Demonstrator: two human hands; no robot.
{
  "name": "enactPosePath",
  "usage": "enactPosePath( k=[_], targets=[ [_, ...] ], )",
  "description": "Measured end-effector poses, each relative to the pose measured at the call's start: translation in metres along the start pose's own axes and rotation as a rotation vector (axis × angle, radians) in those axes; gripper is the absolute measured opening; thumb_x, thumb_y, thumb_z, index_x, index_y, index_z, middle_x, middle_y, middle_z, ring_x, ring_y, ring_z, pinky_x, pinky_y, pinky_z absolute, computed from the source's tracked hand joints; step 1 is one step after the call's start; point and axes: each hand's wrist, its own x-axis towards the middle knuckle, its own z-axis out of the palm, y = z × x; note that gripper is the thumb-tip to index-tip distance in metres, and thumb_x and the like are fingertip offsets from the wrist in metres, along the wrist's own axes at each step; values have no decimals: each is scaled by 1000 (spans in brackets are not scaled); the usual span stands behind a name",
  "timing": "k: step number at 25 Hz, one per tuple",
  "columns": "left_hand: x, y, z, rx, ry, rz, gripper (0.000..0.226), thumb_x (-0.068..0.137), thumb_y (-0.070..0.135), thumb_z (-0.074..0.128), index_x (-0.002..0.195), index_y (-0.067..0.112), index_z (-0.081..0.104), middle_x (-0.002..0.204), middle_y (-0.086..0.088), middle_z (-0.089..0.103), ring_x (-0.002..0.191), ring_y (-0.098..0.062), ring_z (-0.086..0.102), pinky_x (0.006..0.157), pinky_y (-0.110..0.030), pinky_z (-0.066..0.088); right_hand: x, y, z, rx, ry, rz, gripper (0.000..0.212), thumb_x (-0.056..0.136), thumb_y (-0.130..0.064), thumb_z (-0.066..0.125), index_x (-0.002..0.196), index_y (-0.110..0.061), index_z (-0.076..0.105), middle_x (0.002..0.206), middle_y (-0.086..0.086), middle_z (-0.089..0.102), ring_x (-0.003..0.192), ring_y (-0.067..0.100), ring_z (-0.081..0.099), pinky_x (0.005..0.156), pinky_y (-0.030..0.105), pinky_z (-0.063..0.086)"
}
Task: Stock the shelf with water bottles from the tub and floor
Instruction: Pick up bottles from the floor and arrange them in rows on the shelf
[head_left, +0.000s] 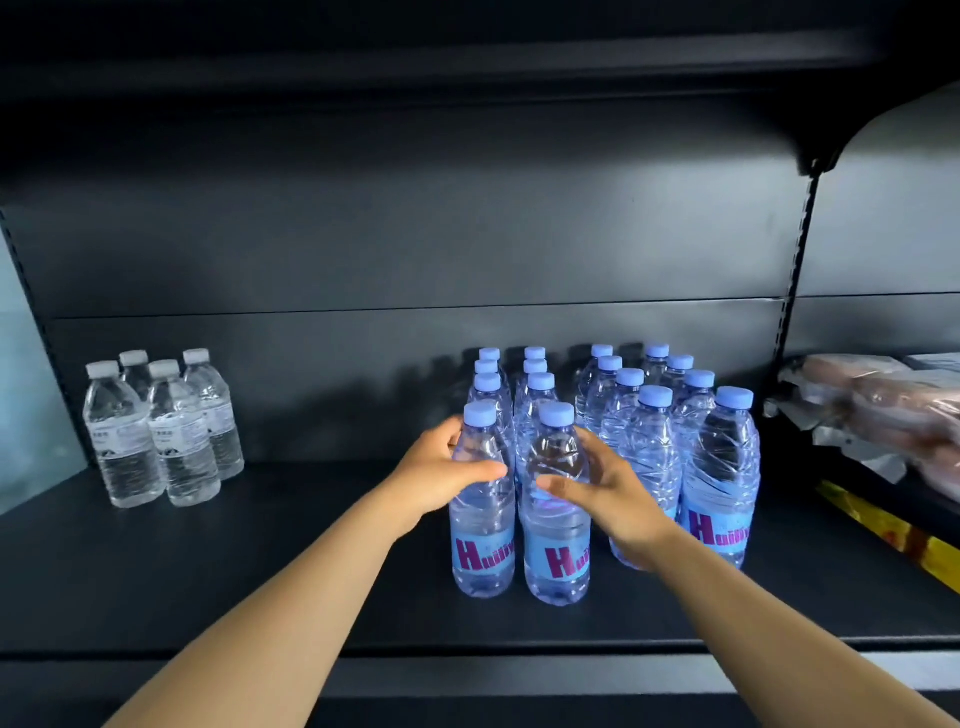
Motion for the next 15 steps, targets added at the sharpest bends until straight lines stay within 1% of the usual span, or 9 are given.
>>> enactPosePath(
  k=[1, 2, 3, 5, 7, 8, 10, 12, 15],
  targets=[
    [1, 1, -2, -13, -26, -6, 42, 78, 9, 72, 113, 28, 57, 110, 6, 68, 95, -5, 65, 79, -21, 52, -1, 2, -2, 23, -13, 4, 46, 82, -2, 68, 103, -39, 49, 104, -29, 59, 86, -19, 58, 75, 10, 50],
    [0, -3, -2, -42, -30, 7, 44, 80, 8, 70, 115, 29, 55, 111, 6, 67, 96, -3, 65, 77, -19, 50, -5, 6, -2, 12, -24, 4, 51, 82, -3, 68, 105, -42, 45, 103, -33, 56, 88, -21, 56, 71, 7, 48],
    [-2, -12, 1, -58, -7, 20, 46, 80, 7, 70, 116, 30, 53, 112, 7, 67, 95, 1, 64, 76, -17, 50, -9, 15, -1, -27, -33, 1, 56, 80, -4, 71, 109, -43, 43, 104, -33, 56, 93, -19, 57, 69, 4, 47],
    [-12, -42, 16, -82, 91, 26, 57, 72, 12, 77, 118, 32, 50, 116, 7, 63, 96, 5, 62, 75, -14, 51, -24, 42, 3, -99, -9, 33, 58, 74, -3, 76, 110, -36, 44, 109, -21, 61, 96, -8, 62, 70, 3, 46],
    [-25, -79, 34, -114, 216, 6, 67, 56, 24, 84, 114, 34, 53, 119, 3, 59, 98, 0, 63, 76, -18, 53, -34, 71, 6, -156, 39, 75, 57, 71, -5, 80, 111, -31, 48, 111, -6, 65, 100, 5, 64, 76, 9, 48],
    [-29, -93, 41, -141, 260, 2, 67, 52, 26, 85, 112, 34, 55, 118, 1, 61, 96, -3, 65, 75, -19, 53, -35, 80, 7, -179, 49, 87, 57, 71, -9, 81, 113, -30, 49, 112, -5, 66, 100, 5, 65, 78, 11, 49],
    [-31, -111, 49, -172, 294, 1, 59, 61, 17, 85, 112, 31, 56, 112, 3, 67, 94, -3, 67, 74, -16, 52, -30, 89, 5, -195, 43, 106, 59, 71, -15, 81, 119, -30, 47, 113, -9, 66, 98, -2, 64, 80, 12, 50],
    [-28, -114, 52, -163, 277, 14, 53, 72, 12, 79, 117, 29, 57, 108, 10, 69, 95, 1, 66, 75, -13, 51, -25, 91, 4, -185, 49, 110, 58, 73, -15, 79, 119, -30, 46, 113, -13, 65, 98, -6, 63, 81, 10, 49],
    [-23, -114, 52, -130, 201, 28, 53, 79, 16, 73, 124, 37, 52, 112, 17, 67, 101, 5, 62, 79, -11, 50, -25, 91, 8, -189, 90, 74, 61, 72, -16, 81, 119, -32, 45, 112, -14, 66, 100, -2, 64, 88, 18, 51]
  ],
)
